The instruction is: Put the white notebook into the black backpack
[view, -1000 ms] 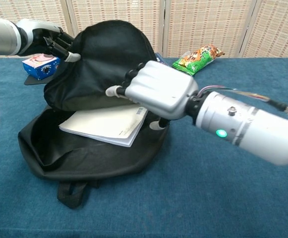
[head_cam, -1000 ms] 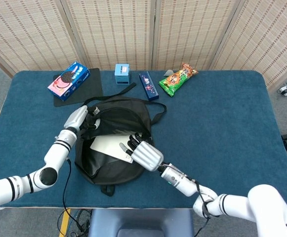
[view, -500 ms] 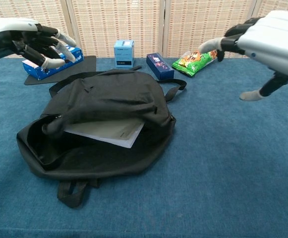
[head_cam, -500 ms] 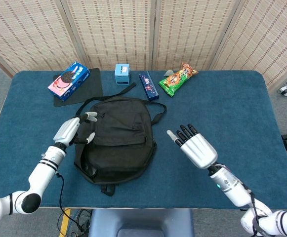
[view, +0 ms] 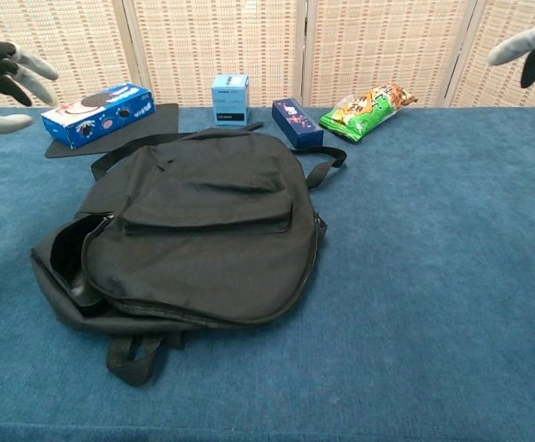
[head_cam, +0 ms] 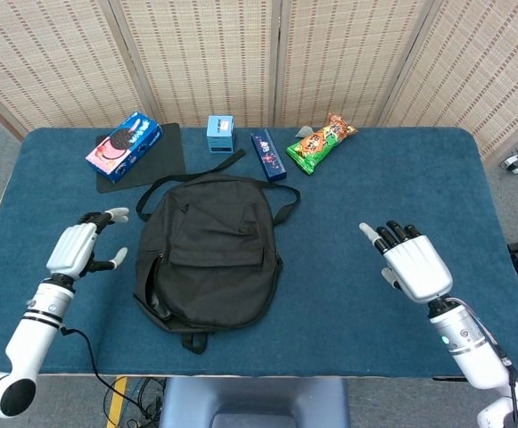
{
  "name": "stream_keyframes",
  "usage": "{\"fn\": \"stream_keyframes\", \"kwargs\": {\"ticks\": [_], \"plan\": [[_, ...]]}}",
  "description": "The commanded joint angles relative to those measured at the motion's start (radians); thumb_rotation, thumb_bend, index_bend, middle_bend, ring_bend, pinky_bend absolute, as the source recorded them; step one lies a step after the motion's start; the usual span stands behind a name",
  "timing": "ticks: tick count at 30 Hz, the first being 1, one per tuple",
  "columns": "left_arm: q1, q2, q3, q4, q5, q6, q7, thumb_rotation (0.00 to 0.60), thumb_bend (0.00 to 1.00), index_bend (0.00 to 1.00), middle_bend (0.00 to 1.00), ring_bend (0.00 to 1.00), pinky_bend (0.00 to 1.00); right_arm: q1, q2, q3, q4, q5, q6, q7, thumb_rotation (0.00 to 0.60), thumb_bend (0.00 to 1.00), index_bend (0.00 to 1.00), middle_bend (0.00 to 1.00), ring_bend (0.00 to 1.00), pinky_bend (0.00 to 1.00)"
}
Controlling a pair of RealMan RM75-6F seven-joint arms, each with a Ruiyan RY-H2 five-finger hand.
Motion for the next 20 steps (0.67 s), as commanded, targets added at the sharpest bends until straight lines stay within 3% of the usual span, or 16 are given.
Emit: {"fn": "stream_keyframes", "kwargs": {"ticks": [1,9,20], "plan": [[0.074,0.008,0.04,0.028,0.074,0.099,0.026,0.6,0.38,0.24,0.26,0.24,0.12,-0.051,0.053,-0.007,-0.013,0.011,0.026,0.094,0.6,0.2,0.2,0.34,0.28,0.43],[0.223,0.003,0.097,0.057,0.156,0.297,0.077,0.6,0.38,0.24,0.26,0.24,0.12,-0.156,0.138,-0.042,-0.007,-0.021,0.096,0.302,0.6,0.2,0.26,0.37,0.3,0.45],[0.388,-0.001,0.147,0.029,0.213,0.477,0.144,0.6,0.38,0.24,0.25,0.24,0.12,-0.3,0.156,-0.067,0.013,-0.063,0.242,0.34,0.6,0.21,0.3,0.39,0.32,0.45]]}}
